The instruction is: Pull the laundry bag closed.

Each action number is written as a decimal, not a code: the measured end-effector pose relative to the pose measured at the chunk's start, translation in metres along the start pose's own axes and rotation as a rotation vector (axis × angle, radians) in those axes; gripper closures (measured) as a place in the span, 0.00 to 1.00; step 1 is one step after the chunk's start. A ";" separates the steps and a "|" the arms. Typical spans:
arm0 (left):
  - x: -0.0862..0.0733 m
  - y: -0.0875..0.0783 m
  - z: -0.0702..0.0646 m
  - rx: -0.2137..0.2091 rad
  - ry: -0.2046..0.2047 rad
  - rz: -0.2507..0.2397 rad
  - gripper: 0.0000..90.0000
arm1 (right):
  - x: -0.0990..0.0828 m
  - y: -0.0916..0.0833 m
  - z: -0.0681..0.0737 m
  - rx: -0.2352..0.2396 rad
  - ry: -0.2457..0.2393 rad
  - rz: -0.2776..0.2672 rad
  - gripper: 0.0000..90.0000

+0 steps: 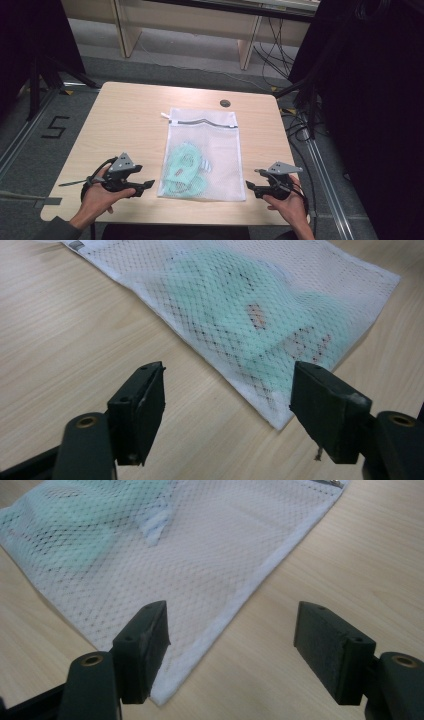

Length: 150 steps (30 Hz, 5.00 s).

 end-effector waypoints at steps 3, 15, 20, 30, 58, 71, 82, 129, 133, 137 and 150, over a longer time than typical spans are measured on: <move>0.002 0.004 -0.003 -0.026 0.011 -0.012 0.44 | 0.001 0.003 0.001 0.010 -0.026 -0.008 0.39; 0.011 0.033 -0.030 -0.125 0.083 -0.024 0.99 | 0.018 0.025 0.020 0.146 -0.152 0.028 0.92; 0.013 0.044 -0.034 -0.140 0.097 0.005 1.00 | 0.019 0.040 0.026 0.169 -0.182 0.041 1.00; 0.011 0.064 -0.037 -0.153 0.096 0.049 1.00 | 0.016 0.052 0.029 0.163 -0.247 0.118 1.00; 0.001 0.084 -0.015 -0.103 0.139 0.170 1.00 | 0.002 0.059 0.040 0.169 -0.368 0.251 1.00; 0.003 0.081 0.004 -0.073 0.173 0.202 1.00 | 0.001 0.055 0.057 0.231 -0.377 0.264 1.00; 0.007 0.084 0.015 -0.044 0.169 0.207 1.00 | 0.002 0.056 0.067 0.247 -0.401 0.263 1.00; 0.037 0.105 0.079 0.062 0.211 0.235 1.00 | 0.029 0.081 0.148 0.350 -0.549 0.209 1.00; 0.040 0.107 0.084 0.060 0.197 0.233 1.00 | 0.032 0.083 0.156 0.370 -0.559 0.216 1.00; 0.044 0.110 0.092 0.065 0.216 0.236 1.00 | 0.036 0.088 0.168 0.388 -0.561 0.206 1.00; 0.052 0.120 0.106 0.050 0.177 0.200 1.00 | 0.041 0.093 0.183 0.419 -0.594 0.178 1.00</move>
Point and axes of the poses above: each handheld gripper's, and its own axes: y roughly forward along the jaws, x roughly out of its top, z roughly to its left, the point moved 6 cm from there along y, roughly forward along the jaws, and after that the axes turned 7 degrees about -x, right-handed, at the moved point
